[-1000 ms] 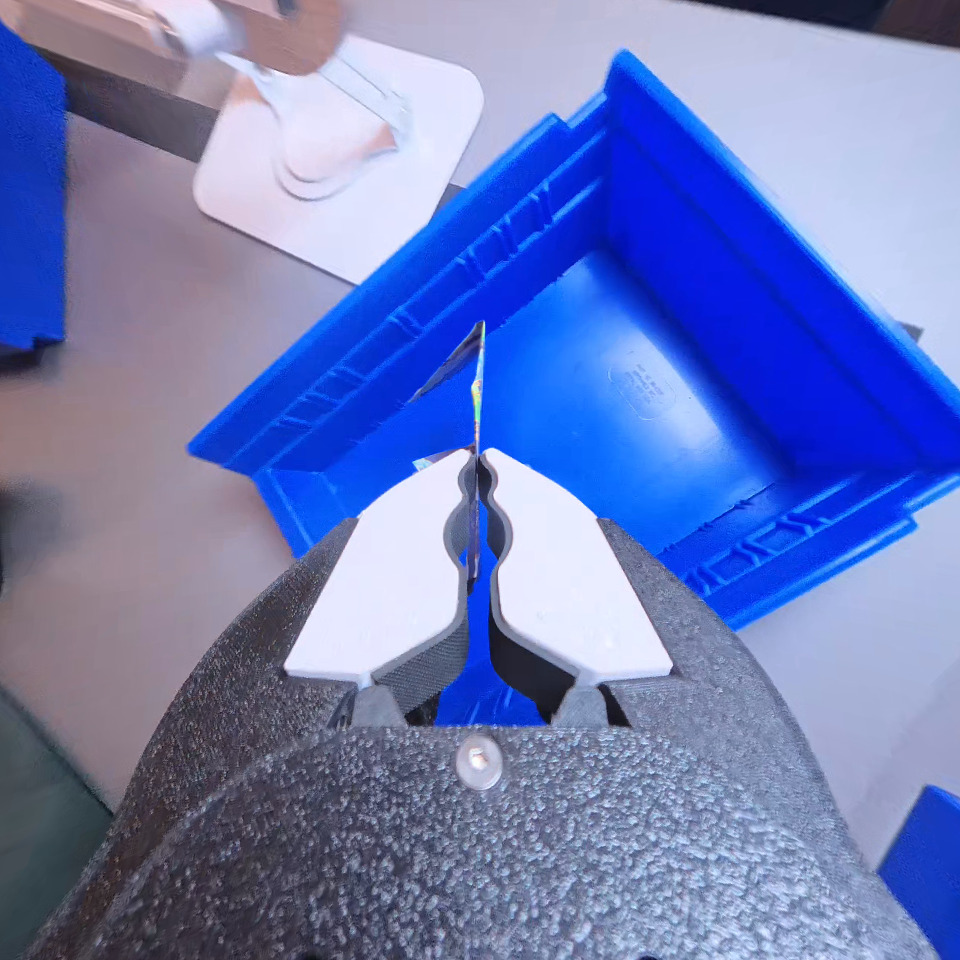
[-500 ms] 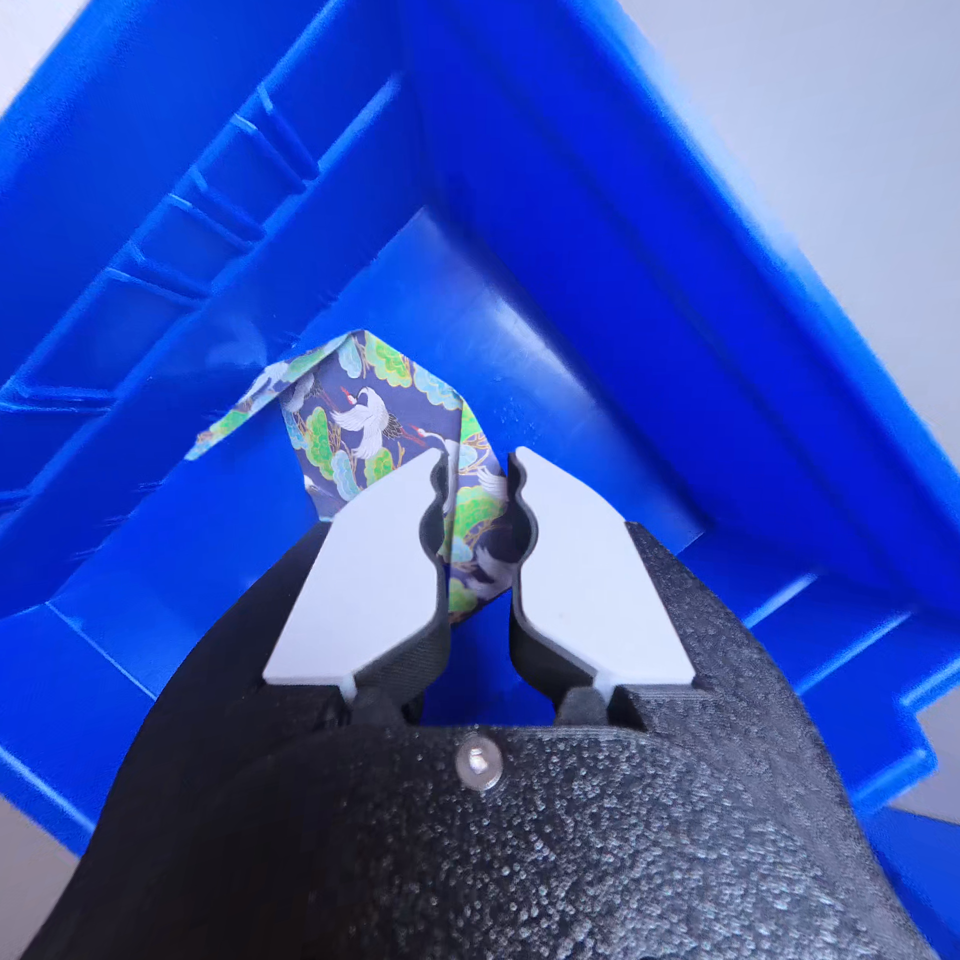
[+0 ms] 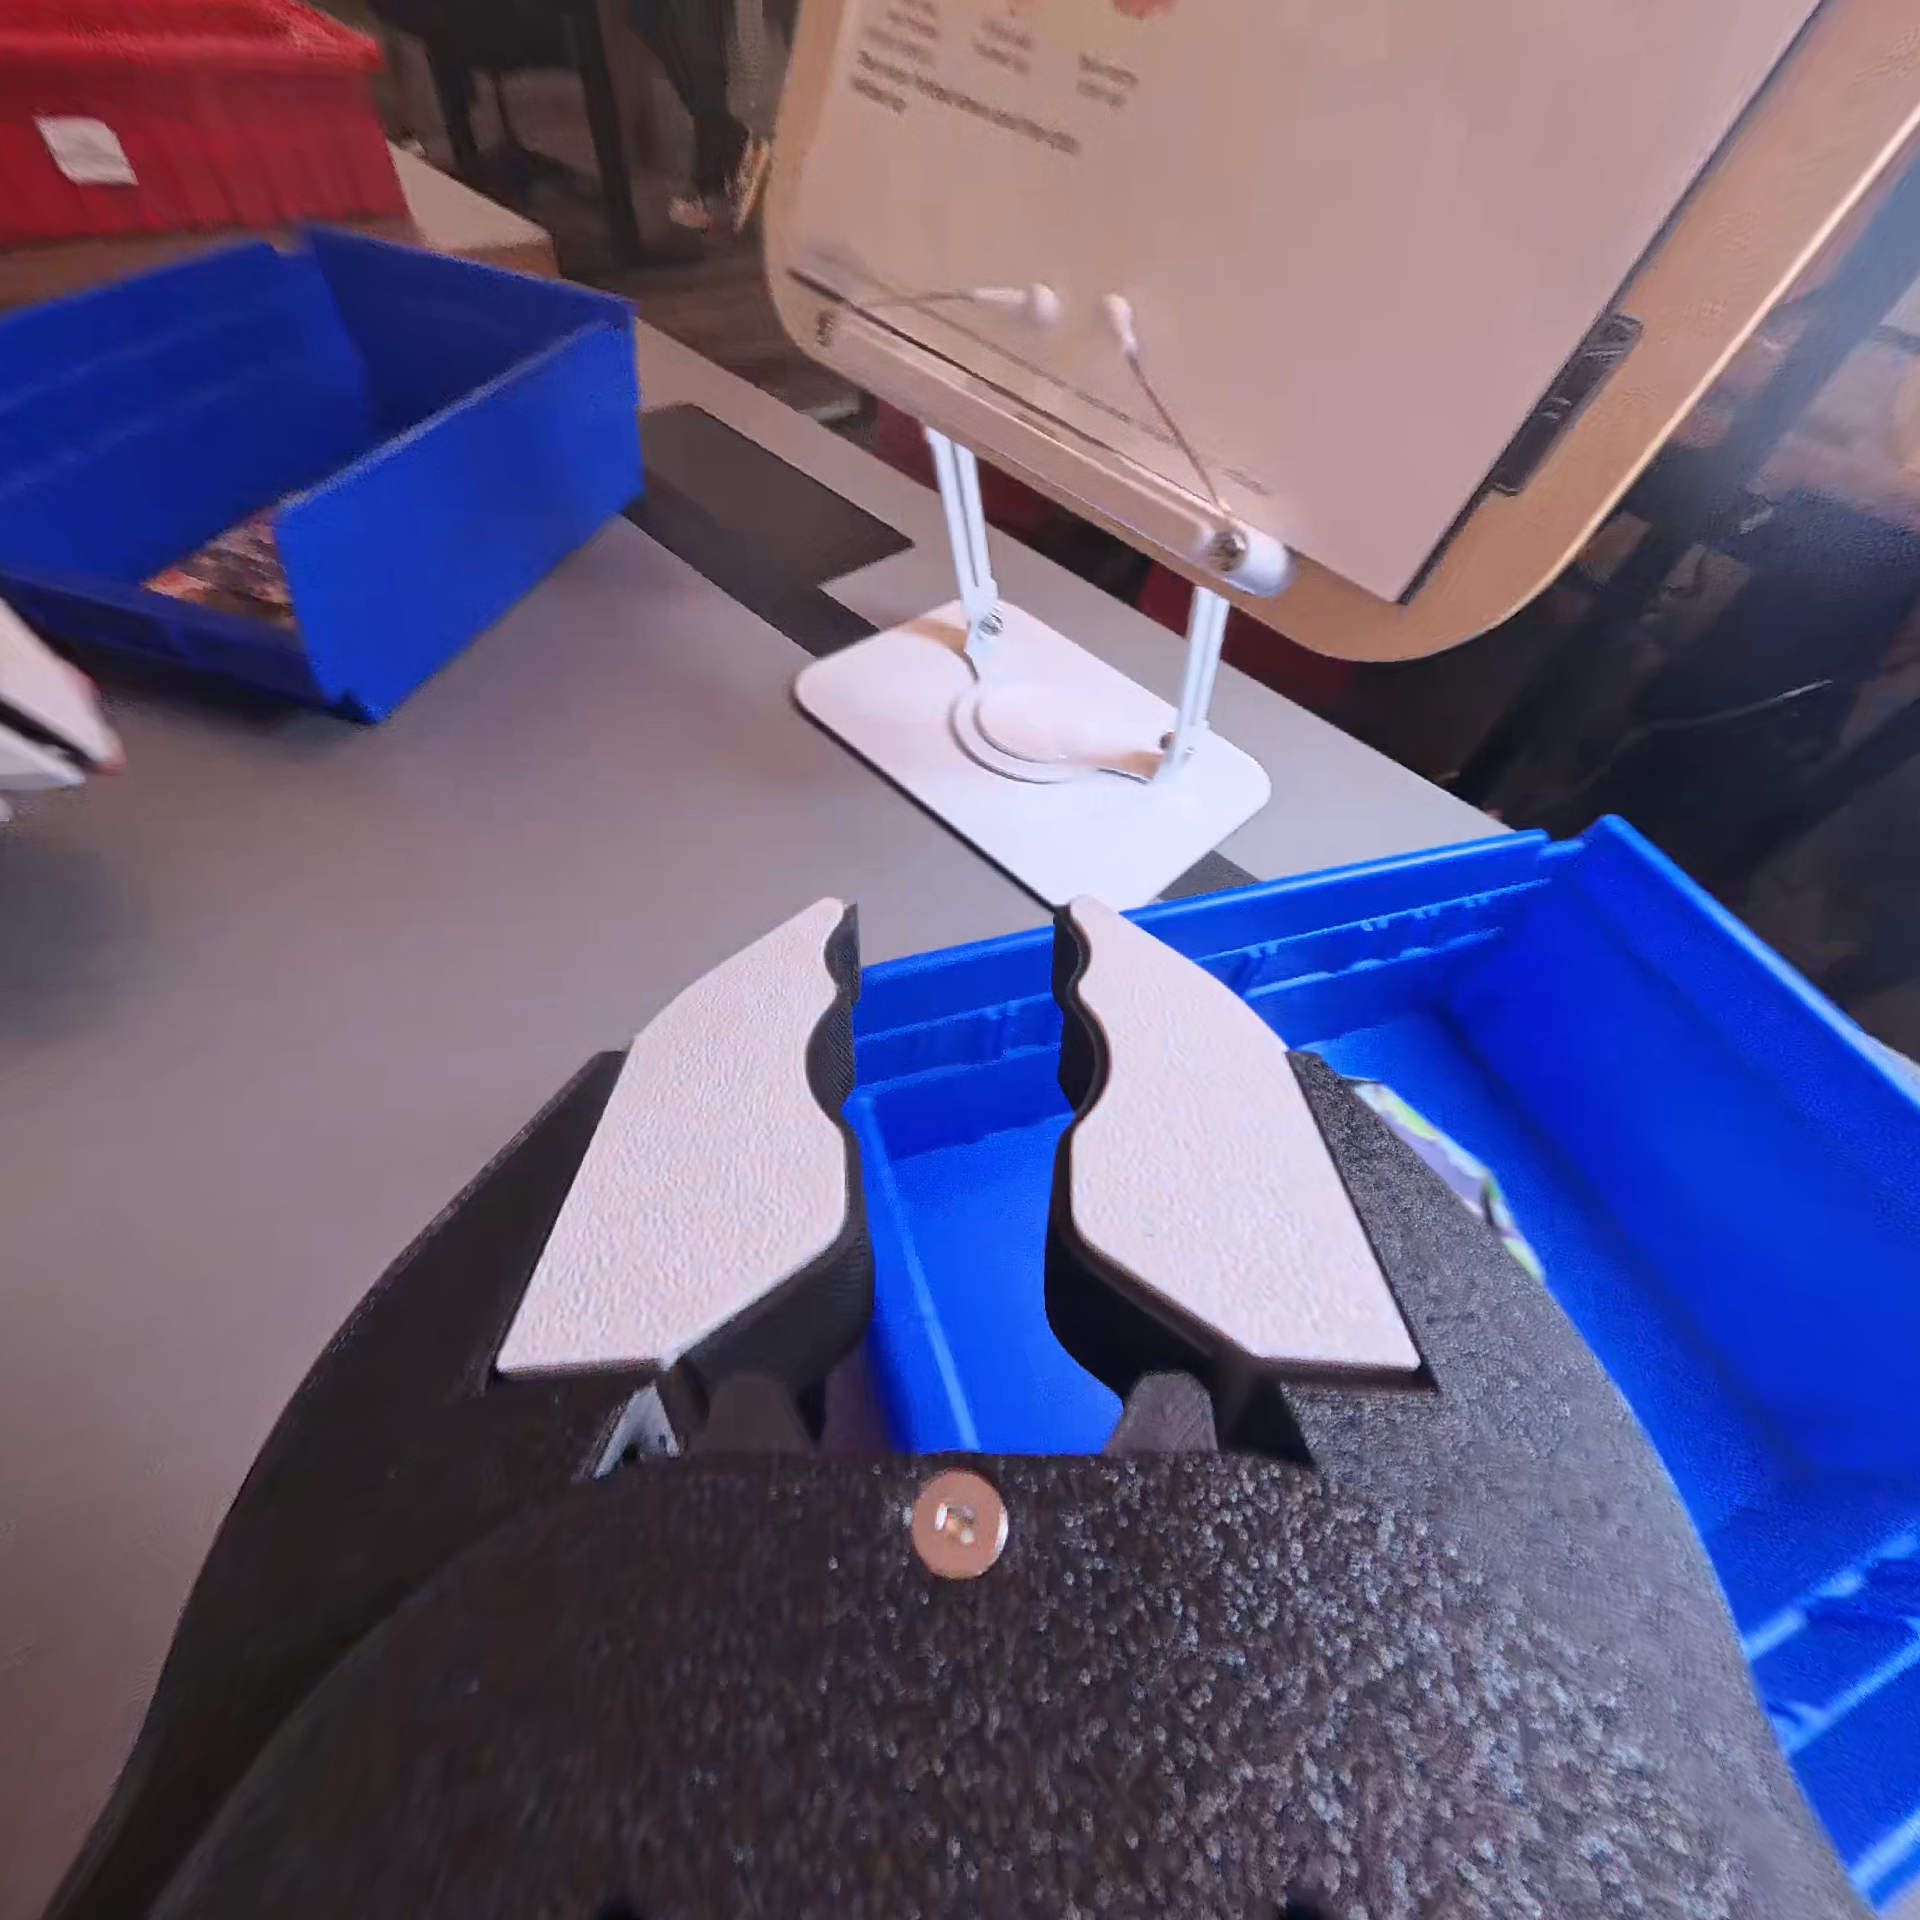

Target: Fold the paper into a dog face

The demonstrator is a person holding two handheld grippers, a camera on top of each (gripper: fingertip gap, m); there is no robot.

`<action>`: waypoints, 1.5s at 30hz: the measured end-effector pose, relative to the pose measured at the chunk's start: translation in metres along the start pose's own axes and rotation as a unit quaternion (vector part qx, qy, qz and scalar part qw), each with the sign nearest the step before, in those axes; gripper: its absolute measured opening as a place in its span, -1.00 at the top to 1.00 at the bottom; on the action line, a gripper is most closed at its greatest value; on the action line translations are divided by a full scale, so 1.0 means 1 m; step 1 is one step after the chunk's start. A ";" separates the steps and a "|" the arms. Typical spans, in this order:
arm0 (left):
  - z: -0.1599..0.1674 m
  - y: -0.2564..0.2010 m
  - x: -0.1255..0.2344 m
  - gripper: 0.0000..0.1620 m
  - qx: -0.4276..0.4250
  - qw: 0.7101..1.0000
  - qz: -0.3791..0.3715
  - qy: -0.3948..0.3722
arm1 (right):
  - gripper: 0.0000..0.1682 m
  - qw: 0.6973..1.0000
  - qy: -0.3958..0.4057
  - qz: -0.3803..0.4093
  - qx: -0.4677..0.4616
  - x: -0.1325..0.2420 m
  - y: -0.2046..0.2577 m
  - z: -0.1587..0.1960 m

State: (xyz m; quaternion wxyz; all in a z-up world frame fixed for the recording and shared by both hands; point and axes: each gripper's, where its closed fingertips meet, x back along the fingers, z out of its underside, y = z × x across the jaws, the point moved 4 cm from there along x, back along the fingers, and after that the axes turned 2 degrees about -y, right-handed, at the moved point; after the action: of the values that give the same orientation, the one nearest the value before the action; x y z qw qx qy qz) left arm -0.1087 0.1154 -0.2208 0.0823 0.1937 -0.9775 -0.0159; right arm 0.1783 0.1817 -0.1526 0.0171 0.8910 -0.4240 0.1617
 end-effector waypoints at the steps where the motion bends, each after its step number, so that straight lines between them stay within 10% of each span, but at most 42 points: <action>1: -0.003 0.004 0.003 0.94 -0.004 1.000 -0.015 -0.004 | 0.58 1.000 -0.022 -0.004 -0.014 0.006 0.016 0.003; 12: -0.064 0.120 0.112 0.72 0.016 0.962 -0.272 -0.020 | 0.68 0.988 -0.114 -0.039 -0.092 0.023 0.081 0.031; 16: -0.046 0.157 0.112 0.45 0.024 0.954 -0.245 0.170 | 0.68 0.986 -0.116 -0.066 -0.099 0.018 0.088 0.035; 25: 0.051 0.219 0.108 -0.02 0.069 0.836 -0.160 0.520 | 0.68 0.988 -0.106 -0.073 -0.090 0.019 0.092 0.047; 36: 0.117 0.249 0.115 -0.58 0.189 0.769 -0.129 0.596 | 0.68 0.988 -0.092 -0.066 -0.101 0.018 0.086 0.052; 45: 0.112 0.245 0.112 -0.28 0.174 0.780 -0.124 0.588 | 0.69 0.989 -0.077 -0.069 -0.104 0.015 0.086 0.057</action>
State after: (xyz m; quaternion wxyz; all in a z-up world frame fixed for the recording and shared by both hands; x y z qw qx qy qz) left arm -0.3215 0.2990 -0.2986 0.6034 0.2956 -0.6929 0.2614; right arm 0.1369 0.1062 -0.2112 0.0879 0.9212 -0.3763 0.0459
